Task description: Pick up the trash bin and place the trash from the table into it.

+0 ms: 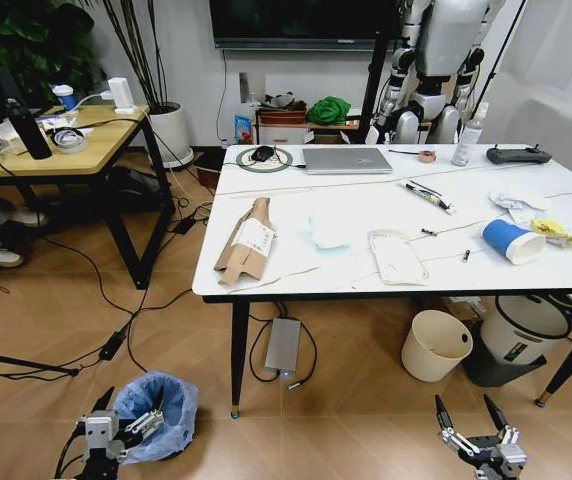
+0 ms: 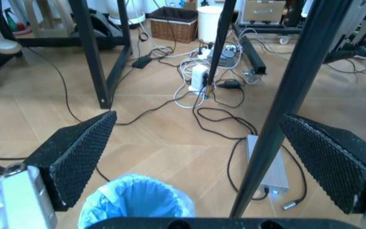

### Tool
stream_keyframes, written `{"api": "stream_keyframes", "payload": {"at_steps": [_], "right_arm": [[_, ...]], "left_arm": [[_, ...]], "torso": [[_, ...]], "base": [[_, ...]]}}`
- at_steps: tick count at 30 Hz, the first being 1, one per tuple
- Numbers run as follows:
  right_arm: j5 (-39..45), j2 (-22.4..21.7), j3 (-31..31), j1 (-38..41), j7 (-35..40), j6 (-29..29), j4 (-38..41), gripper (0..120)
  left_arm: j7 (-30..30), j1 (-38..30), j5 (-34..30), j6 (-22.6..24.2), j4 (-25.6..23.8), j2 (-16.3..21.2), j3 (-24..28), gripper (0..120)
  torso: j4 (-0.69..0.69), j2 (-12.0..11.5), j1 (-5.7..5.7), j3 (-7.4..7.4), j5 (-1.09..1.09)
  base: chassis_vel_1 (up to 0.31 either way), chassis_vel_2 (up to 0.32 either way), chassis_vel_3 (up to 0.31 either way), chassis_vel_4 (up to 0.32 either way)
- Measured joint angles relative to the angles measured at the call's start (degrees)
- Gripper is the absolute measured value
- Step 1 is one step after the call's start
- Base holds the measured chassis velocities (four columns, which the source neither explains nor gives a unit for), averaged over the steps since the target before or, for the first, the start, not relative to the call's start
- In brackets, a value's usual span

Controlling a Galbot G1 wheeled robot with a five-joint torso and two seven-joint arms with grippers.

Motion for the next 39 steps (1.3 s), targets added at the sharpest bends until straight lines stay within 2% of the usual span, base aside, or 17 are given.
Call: {"api": "stream_keyframes", "payload": {"at_steps": [16, 32, 39], "right_arm": [[0.09, 0.01, 0.12, -0.02, 0.0, -0.09, 0.23, 100], [0.06, 0.25, 0.13, -0.08, 0.02, -0.15, 0.36, 100], [0.05, 0.28, 0.12, -0.07, 0.03, -0.16, 0.4, 100]], "left_arm": [[0.03, -0.32, -0.67, -1.21, 0.49, -0.03, 0.13, 100], [0.19, -0.55, -0.72, -2.1, 1.5, -0.01, 0.22, 100], [0.2, -0.66, -0.71, -2.06, 1.56, -0.04, 0.41, 100]], "torso": [[0.0, -3.2, -1.43, -1.72, 0.0], [0.0, -3.17, -1.43, -1.68, 0.0], [0.0, -3.83, -1.73, -2.05, 0.0]], "base": [[0.0, 0.0, 0.0, 0.0], [0.0, 0.0, 0.0, 0.0], [0.0, 0.0, 0.0, 0.0]]}}
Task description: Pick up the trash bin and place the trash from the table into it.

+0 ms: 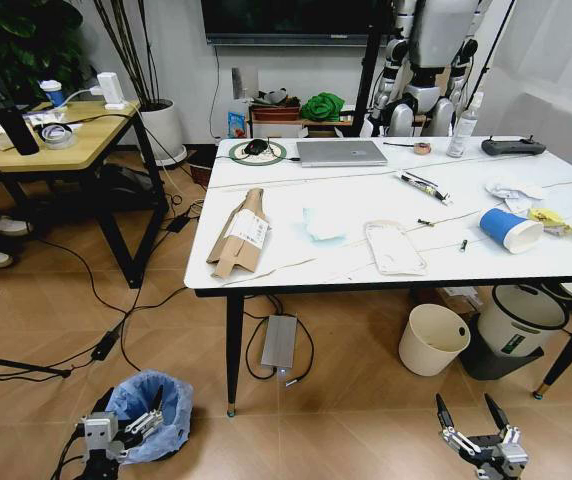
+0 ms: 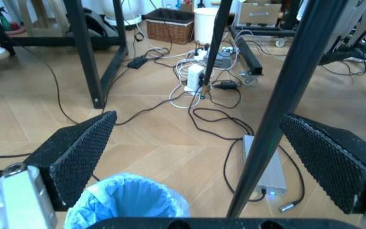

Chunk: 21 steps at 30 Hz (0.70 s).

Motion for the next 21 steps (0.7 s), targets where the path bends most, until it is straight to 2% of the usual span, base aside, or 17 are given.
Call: {"api": "stream_keyframes", "payload": {"at_steps": [10, 21], "right_arm": [[-0.03, 0.04, -0.01, 0.02, 0.0, 0.0, -0.02, 100], [-0.05, 0.04, 0.02, -0.17, 0.01, 0.12, 0.15, 100]], "left_arm": [[0.04, -0.04, -0.04, 0.0, 0.06, -0.02, 0.06, 100], [0.12, -0.33, 0.42, -0.25, 0.34, -0.17, 0.33, 100]], "torso": [[0.0, -0.69, -0.3, -0.39, 0.0], [0.0, -2.44, -1.09, -1.35, 0.0]], "base": [[0.0, 0.0, 0.0, 0.0], [0.0, 0.0, 0.0, 0.0]]}}
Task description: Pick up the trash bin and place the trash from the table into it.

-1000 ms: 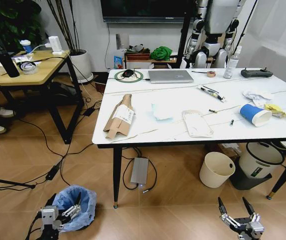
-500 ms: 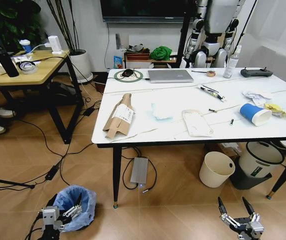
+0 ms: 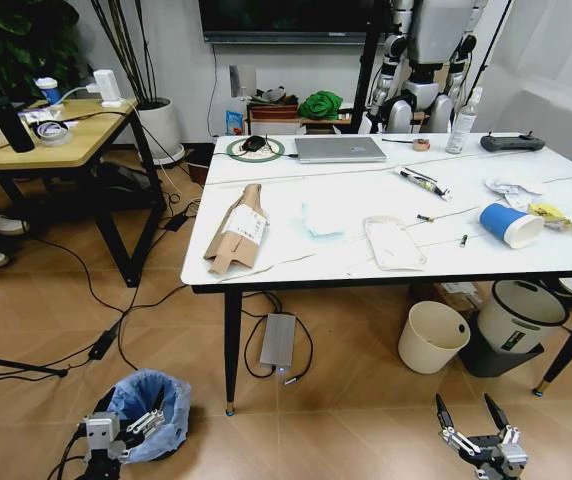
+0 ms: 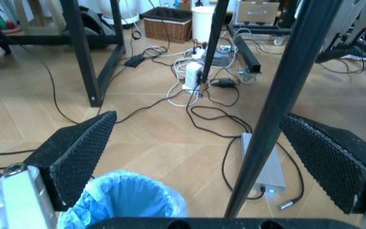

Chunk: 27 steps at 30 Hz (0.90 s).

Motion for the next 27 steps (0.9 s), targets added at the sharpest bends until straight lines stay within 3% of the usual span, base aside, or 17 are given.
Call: {"api": "stream_keyframes", "payload": {"at_steps": [9, 27], "right_arm": [[0.26, -0.07, -0.17, 0.05, -0.05, 0.33, -0.28, 100], [-0.33, 0.63, 0.28, 0.1, -0.06, 0.07, -0.4, 100]], "left_arm": [[0.04, -0.01, 0.81, 0.04, -0.45, -0.42, 0.12, 100], [0.14, -0.62, 0.48, -0.18, 0.41, 0.57, 0.51, 100]], "torso": [[0.0, -0.66, -0.25, -0.41, 0.0], [-0.01, -5.36, -2.23, -3.12, 0.0]], "base": [[0.0, 0.0, 0.0, 0.0], [0.0, 0.0, 0.0, 0.0]]}}
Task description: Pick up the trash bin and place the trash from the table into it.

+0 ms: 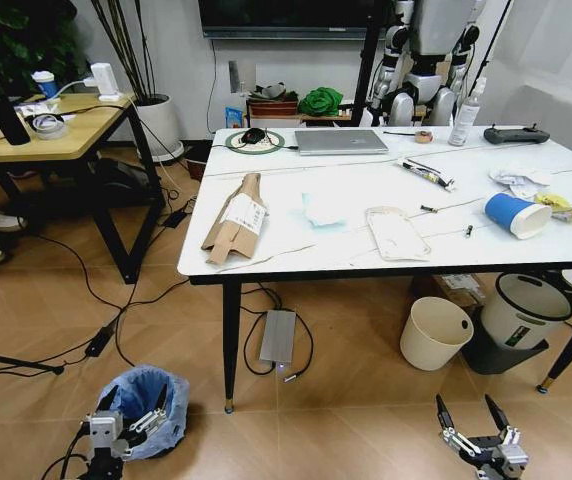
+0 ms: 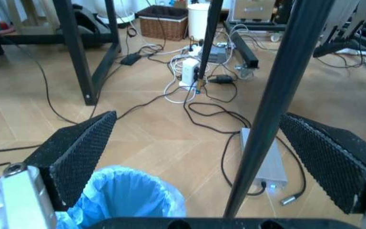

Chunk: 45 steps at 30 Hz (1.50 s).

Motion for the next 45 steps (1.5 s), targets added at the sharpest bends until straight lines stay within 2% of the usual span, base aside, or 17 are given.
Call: {"api": "stream_keyframes", "payload": {"at_steps": [45], "right_arm": [[-1.46, 0.93, -1.01, 1.35, 0.07, 0.0, -1.06, 100]], "left_arm": [[-1.6, 0.3, -0.94, 0.19, 1.94, -1.23, -0.78, 100]], "torso": [[0.0, -10.87, -4.26, -6.61, 0.0]], "base": [[0.0, 0.0, 0.0, 0.0]]}}
